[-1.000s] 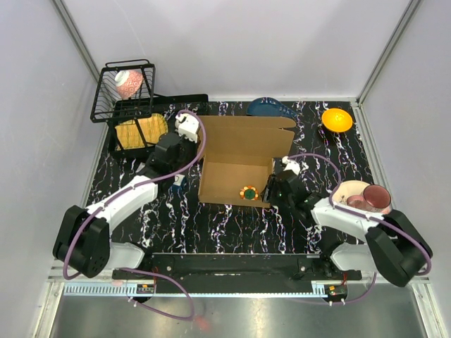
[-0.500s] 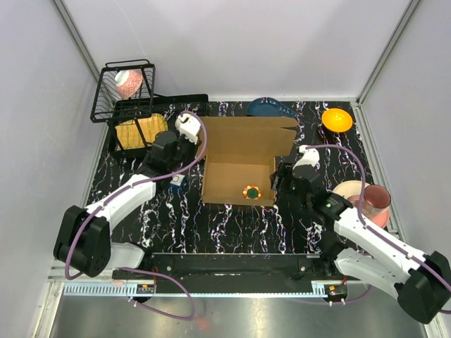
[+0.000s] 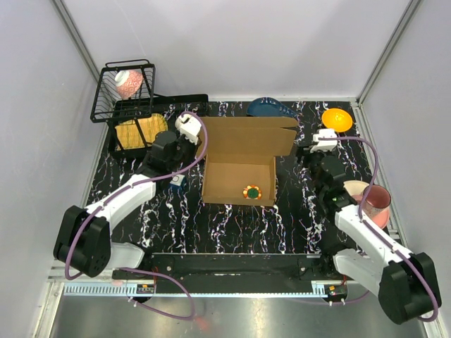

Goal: Fold the paper box

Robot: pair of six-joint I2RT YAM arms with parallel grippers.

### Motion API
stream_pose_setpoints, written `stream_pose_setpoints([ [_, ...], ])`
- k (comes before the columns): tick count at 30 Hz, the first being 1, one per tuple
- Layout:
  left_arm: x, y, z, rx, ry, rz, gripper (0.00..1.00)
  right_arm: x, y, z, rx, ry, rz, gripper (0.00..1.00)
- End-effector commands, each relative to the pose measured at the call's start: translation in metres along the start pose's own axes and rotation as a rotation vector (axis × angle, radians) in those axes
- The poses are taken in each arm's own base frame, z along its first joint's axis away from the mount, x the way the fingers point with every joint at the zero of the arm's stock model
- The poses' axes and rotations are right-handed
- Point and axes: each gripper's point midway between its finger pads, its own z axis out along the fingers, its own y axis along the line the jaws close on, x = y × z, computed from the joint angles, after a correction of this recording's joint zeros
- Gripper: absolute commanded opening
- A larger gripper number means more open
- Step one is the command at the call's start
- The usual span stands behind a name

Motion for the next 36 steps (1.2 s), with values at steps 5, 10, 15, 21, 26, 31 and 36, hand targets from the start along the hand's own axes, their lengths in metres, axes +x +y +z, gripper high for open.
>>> stream_pose_setpoints([
  [5, -0.005, -0.001, -0.007, 0.012, -0.005, 0.045, 0.00, -0.030, 0.017, 0.024, -0.275, -0.159, 0.057, 0.73],
  [10, -0.008, 0.000, -0.011, 0.008, -0.007, 0.059, 0.00, -0.025, 0.027, 0.021, -0.423, -0.149, 0.068, 0.71],
  [15, -0.009, -0.001, -0.011, 0.014, -0.007, 0.060, 0.00, -0.029, 0.041, 0.025, -0.522, -0.144, 0.062, 0.69],
  [21, -0.004, -0.003, -0.010, 0.026, -0.001, 0.055, 0.00, -0.029, 0.046, 0.039, -0.553, -0.139, 0.054, 0.68],
  [26, -0.002, -0.004, -0.008, 0.033, 0.008, 0.055, 0.00, -0.030, 0.041, 0.057, -0.514, -0.155, 0.039, 0.68],
  [31, -0.001, -0.004, -0.007, 0.036, 0.014, 0.058, 0.00, -0.029, 0.046, 0.072, -0.542, -0.155, 0.043, 0.62],
  [36, 0.001, -0.005, -0.007, 0.038, 0.019, 0.062, 0.00, -0.022, 0.032, 0.085, -0.452, -0.158, 0.040, 0.56],
])
